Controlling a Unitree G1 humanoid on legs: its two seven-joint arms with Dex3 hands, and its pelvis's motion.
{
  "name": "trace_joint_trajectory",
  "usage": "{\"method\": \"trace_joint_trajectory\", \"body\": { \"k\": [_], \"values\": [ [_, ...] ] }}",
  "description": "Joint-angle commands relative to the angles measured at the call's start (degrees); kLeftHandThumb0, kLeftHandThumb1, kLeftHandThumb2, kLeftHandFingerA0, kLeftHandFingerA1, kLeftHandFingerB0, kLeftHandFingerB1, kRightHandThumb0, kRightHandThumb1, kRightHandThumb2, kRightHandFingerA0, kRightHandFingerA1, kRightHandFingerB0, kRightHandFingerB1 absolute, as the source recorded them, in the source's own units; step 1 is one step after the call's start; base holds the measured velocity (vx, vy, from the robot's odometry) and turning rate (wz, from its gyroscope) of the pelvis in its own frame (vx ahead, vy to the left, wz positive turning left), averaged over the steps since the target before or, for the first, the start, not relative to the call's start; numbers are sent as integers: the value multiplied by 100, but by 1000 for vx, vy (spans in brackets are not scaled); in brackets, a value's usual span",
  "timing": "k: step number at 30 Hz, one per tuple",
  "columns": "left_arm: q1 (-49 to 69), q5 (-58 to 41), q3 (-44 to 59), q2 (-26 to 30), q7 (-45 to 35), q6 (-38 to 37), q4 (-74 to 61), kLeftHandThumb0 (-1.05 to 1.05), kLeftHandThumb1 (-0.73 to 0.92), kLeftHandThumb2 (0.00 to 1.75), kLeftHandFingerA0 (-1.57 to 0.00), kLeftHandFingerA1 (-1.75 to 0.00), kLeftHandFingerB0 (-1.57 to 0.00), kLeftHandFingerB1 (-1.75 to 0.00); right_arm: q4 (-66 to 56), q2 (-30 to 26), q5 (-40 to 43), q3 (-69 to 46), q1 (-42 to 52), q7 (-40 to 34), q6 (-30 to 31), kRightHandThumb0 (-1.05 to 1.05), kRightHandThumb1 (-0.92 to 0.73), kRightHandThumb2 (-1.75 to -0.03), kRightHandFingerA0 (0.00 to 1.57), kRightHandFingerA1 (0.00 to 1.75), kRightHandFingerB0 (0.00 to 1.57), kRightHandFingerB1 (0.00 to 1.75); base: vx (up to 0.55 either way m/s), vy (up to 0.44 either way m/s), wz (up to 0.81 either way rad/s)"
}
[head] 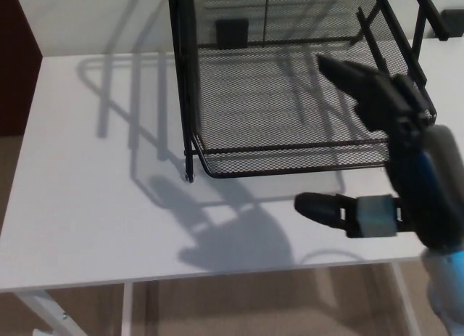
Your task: The robot walks towards a file tray kept in the middle of a desk and uses its right hand to grab a tray and pulls it out towards itself
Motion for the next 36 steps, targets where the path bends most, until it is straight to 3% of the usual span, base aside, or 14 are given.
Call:
{"method": "trace_joint_trajectory", "body": {
  "k": [1,3,5,6,14,19,21,22,23,24,25,30,31,36],
  "values": [
    [183,306,-196,376,-238,532,-674,-47,51,79,-57,-58,-34,-47,1931,-499,-5353,2074,-1347,898,2239,-93,-53,-56,2,44,12,33,0,0,0],
    [121,369,-232,385,-214,544,-594,-48,52,80,-56,-57,-35,-46,2030,-471,-5464,2153,-1372,834,2409,-82,-48,-92,1,29,13,37,0,0,0],
    [98,365,-232,388,-219,525,-563,-40,60,58,-65,-48,-41,-36,2165,-389,-5610,2241,-1389,714,2673,-91,-57,-58,0,42,10,35,0,0,0],
    [93,359,-233,394,-236,538,-574,-46,51,79,-57,-58,-35,-47,2179,-362,-5625,2261,-1391,753,2746,-88,-52,-94,3,18,10,34,0,0,0],
    [77,295,-222,413,-318,500,-553,-47,50,78,-57,-57,-35,-46,2374,-473,-5839,2448,-1447,974,3086,-79,-43,-61,0,14,0,28,0,0,0],
    [125,408,-286,464,-302,501,-653,-41,60,58,-63,-45,-42,-35,2580,-575,-6214,2630,-1468,802,3409,-72,-42,-87,0,12,7,14,0,0,0],
    [61,427,-297,474,-299,477,-577,-41,60,58,-63,-45,-42,-35,2516,-604,-6340,2679,-1445,669,3464,-76,-45,-87,0,11,8,9,0,0,0],
    [23,544,-351,517,-257,457,-571,-43,60,58,-64,-44,-42,-35,2321,-613,-6306,2669,-1380,521,3396,-78,-44,-61,0,2,1,28,0,0,0],
    [-1,559,-365,519,-256,464,-579,-50,51,80,-58,-56,-36,-46,2139,-661,-6394,2687,-1355,619,3312,-77,-42,-86,0,19,0,10,0,0,0],
    [-26,486,-349,494,-288,366,-511,-42,59,58,-65,-46,-43,-36,1854,-742,-6561,2722,-1281,699,3191,-81,-45,-87,0,12,0,0,0,0,0],
    [-22,479,-352,495,-290,347,-496,-41,60,58,-64,-45,-43,-36,1826,-751,-6584,2740,-1260,637,3202,-84,-43,-63,0,13,0,22,0,0,0],
    [130,573,-437,615,-326,272,-640,-44,63,59,-64,-45,-44,-36,1730,-703,-6608,2831,-1152,333,3336,-81,-47,-88,0,11,0,0,0,0,0],
    [92,586,-447,615,-308,227,-540,-52,52,82,-59,-58,-38,-48,1629,-724,-6641,2845,-1118,376,3301,-88,-48,-92,0,14,0,0,0,0,0],
    [-6,732,-545,653,-203,180,-424,-51,51,81,-61,-58,-40,-49,1166,-813,-6768,2905,-1017,282,3206,-96,-45,-77,0,0,0,12,0,0,0]
  ]
}}
